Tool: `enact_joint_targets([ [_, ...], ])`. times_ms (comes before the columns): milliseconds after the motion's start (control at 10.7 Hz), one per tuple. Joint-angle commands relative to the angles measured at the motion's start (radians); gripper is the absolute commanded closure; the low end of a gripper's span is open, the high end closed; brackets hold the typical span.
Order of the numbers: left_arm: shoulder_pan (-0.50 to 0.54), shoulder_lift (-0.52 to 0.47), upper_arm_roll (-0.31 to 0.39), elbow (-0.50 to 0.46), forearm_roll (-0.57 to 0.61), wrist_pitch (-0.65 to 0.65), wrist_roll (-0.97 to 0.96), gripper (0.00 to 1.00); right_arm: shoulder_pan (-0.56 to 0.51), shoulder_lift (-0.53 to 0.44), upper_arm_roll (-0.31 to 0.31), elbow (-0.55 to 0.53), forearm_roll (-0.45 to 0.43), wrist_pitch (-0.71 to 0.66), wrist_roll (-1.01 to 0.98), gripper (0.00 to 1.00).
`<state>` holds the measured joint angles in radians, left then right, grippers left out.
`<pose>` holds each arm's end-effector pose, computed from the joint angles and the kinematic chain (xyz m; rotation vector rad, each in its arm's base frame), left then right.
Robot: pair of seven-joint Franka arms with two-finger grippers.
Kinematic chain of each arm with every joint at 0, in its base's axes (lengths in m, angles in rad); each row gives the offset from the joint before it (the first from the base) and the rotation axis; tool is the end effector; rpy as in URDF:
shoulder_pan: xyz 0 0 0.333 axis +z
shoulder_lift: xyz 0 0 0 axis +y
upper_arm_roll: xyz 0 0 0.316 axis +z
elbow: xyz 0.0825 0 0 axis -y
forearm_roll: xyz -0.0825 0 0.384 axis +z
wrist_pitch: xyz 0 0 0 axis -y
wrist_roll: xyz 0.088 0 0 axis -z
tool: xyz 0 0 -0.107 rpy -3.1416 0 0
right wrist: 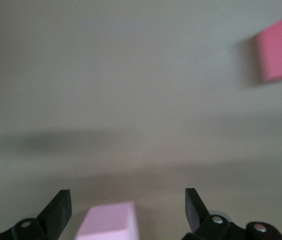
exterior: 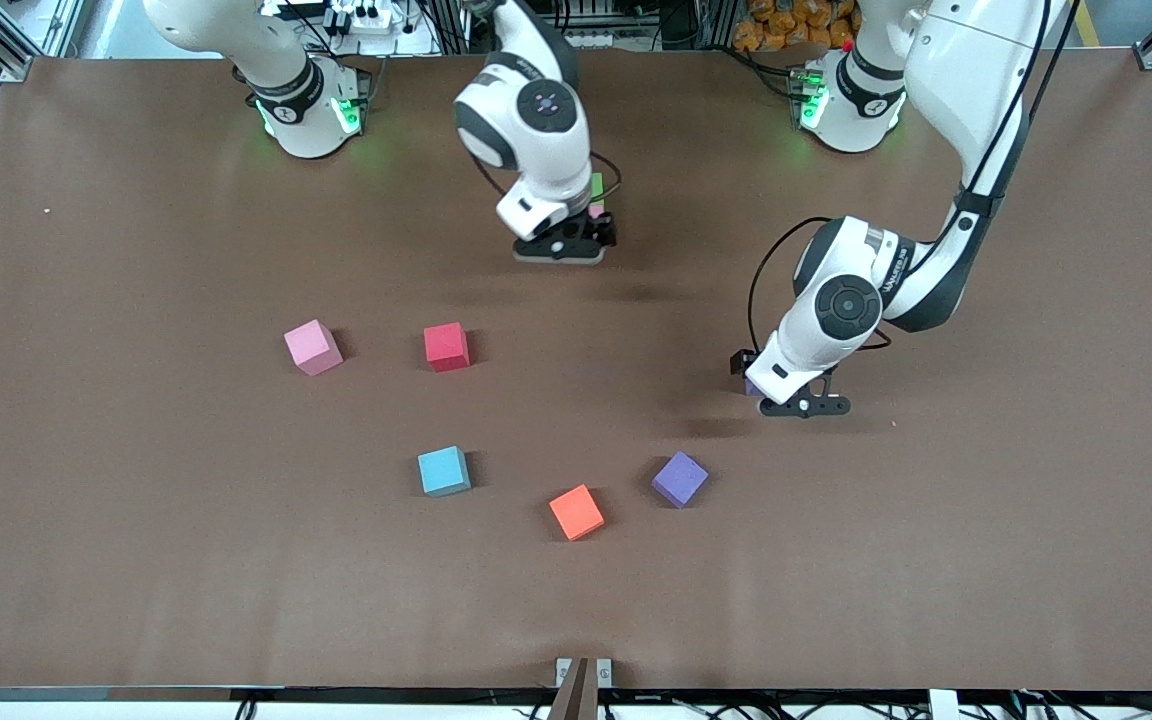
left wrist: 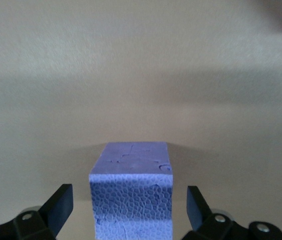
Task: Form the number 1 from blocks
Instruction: 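Carry the purple cube toward the column while the right gripper reaches the red cube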
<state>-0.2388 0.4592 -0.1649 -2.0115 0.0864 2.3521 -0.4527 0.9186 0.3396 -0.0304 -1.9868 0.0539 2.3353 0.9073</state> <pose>0.5462 -0.2304 0.2170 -3.1056 0.0040 0.1665 0.3824 0.4728 0.2941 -3.1151 0.0848 0.0263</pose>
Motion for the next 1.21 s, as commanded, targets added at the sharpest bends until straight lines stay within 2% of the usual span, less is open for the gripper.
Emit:
enact_joint_targets([
  [0,0.001,0.004,-0.005,-0.016,0.010,0.018,-0.004,0.00,-0.151,-0.071,0.014,-0.052,-0.048,-0.045,-0.211,0.00],
  [93,0.003,0.007,-0.013,-0.015,0.010,0.021,-0.004,0.00,-0.206,-0.068,0.014,-0.047,-0.072,-0.045,-0.319,0.00],
  [187,0.003,0.007,-0.013,-0.015,0.010,0.021,-0.004,0.23,-0.268,-0.059,0.014,-0.032,-0.075,-0.045,-0.437,0.00],
  [280,0.003,0.007,-0.015,-0.013,0.010,0.021,-0.004,0.59,-0.318,-0.044,0.014,-0.014,-0.075,-0.045,-0.530,0.00],
  [374,0.003,0.009,-0.015,-0.012,0.010,0.021,0.000,0.87,-0.340,-0.019,0.014,0.005,-0.074,-0.044,-0.571,0.00],
  [467,0.003,0.004,-0.015,-0.012,0.010,0.019,0.005,1.00,-0.346,0.007,0.014,0.014,-0.074,-0.033,-0.580,0.00],
  [747,-0.010,-0.031,-0.065,-0.004,0.007,0.013,-0.015,1.00,-0.353,0.062,0.015,0.026,-0.065,0.002,-0.576,0.00],
  [934,-0.040,-0.050,-0.129,-0.001,0.009,0.012,-0.128,1.00,-0.353,0.082,0.012,0.019,-0.057,0.019,-0.562,0.00],
  [1121,-0.103,-0.048,-0.136,0.008,0.006,0.010,-0.203,1.00,-0.356,0.088,0.010,0.000,-0.046,0.021,-0.561,0.01],
])
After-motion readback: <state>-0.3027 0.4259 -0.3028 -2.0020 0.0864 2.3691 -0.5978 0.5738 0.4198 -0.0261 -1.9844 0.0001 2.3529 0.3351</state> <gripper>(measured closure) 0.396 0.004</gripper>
